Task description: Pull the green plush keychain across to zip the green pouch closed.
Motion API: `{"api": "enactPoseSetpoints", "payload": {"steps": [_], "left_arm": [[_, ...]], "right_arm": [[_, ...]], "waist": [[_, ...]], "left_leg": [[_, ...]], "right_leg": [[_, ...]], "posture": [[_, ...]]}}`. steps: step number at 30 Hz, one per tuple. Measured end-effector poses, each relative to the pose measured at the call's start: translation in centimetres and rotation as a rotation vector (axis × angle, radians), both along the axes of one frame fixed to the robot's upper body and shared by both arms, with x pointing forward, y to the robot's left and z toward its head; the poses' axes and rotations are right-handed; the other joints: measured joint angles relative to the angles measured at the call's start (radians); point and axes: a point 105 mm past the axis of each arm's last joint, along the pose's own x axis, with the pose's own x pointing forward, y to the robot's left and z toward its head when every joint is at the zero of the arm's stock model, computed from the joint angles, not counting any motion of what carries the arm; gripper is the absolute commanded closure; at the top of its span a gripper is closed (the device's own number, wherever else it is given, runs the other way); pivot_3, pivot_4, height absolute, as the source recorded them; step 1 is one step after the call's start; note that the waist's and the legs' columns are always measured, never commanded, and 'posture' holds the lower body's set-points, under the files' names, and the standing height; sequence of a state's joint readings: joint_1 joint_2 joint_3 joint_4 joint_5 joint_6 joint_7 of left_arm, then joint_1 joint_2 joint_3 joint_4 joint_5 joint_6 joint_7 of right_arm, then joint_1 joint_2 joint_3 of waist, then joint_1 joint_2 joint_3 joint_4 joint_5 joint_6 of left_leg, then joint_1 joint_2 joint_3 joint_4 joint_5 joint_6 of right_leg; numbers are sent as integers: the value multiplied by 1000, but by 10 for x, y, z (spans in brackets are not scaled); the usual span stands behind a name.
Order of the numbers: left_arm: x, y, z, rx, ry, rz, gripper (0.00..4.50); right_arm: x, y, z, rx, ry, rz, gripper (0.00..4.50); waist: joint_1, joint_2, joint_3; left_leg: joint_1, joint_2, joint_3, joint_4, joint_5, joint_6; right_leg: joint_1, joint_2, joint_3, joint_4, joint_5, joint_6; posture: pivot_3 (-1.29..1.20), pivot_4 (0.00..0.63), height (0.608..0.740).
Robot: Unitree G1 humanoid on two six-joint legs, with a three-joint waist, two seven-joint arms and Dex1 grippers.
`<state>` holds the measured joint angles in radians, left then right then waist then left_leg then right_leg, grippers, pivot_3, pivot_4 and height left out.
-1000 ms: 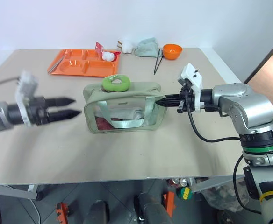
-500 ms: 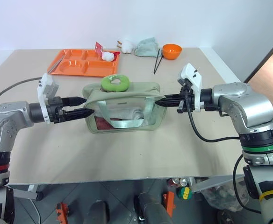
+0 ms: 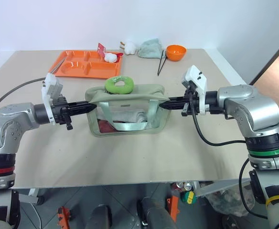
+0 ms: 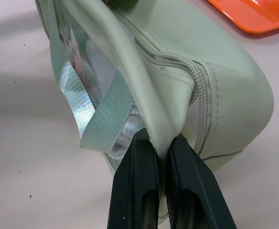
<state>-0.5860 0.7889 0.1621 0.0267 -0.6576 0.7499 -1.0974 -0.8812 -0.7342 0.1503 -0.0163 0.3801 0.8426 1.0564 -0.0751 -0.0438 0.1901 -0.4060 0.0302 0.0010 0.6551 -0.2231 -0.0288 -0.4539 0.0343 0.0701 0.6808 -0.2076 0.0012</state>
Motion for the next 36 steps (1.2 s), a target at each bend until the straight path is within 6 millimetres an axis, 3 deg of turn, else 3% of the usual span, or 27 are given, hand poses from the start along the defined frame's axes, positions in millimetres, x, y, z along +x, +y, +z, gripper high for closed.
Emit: {"api": "enactPoseSetpoints", "payload": {"steps": [5, 12, 14, 16, 18, 20, 27, 36], "left_arm": [[0, -3, -1, -1, -3, -4, 4500], [-1, -6, -1, 4, -9, -3, 4500], [-1, -5, -1, 5, -10, 2, 4500], [-2, -5, -1, 8, -15, 2, 4500], [-3, -6, -2, 11, -16, -3, 4500], [-4, -8, -2, 12, -16, -9, 4500], [-7, -12, -1, 16, -26, -30, 4500], [-7, -13, -1, 16, -28, -27, 4500]], "right_arm": [[-9, -11, 7, 30, 3, -1, 2511], [-15, -50, 31, 54, -43, -90, 24], [-8, -56, 47, 109, -69, -127, 24], [2, -49, 74, 190, -123, -135, 24], [6, -28, 96, 259, -163, -77, 24], [8, -5, 105, 300, -160, -14, 24], [22, 58, 85, 288, -60, 107, 24], [29, 91, 57, 199, -54, 192, 24]], "waist": [[3, 0, 0], [4, 0, 0], [2, 0, 0], [-3, 1, 0], [-3, 1, 0], [-2, 1, 0], [3, 1, 0], [3, 1, 0]], "left_leg": [[-1, -1, 0, 0, 0, 0], [0, -2, 1, 0, 0, 0], [1, -2, 2, 0, 0, 0], [2, -2, 3, 0, 1, 1], [3, -1, 1, 0, 1, 1], [3, -1, 1, 0, 1, 1], [-2, -2, 1, 0, 0, 2], [-2, -2, 0, 0, 0, 2]], "right_leg": [[0, -1, 0, 0, 0, 1], [1, -3, 0, -1, -1, 2], [1, -3, 1, -1, 0, 2], [1, -2, 2, -1, 2, 2], [2, -1, 1, 0, 2, 2], [2, 0, 1, 0, 2, 2], [0, -4, 0, -2, 0, 3], [0, -4, -1, -2, 0, 4]], "posture": [[0, 150, 740], [0, 150, 740], [0, 150, 740], [0, 150, 740], [0, 150, 740], [0, 150, 740], [0, 150, 740], [0, 150, 740]]}}
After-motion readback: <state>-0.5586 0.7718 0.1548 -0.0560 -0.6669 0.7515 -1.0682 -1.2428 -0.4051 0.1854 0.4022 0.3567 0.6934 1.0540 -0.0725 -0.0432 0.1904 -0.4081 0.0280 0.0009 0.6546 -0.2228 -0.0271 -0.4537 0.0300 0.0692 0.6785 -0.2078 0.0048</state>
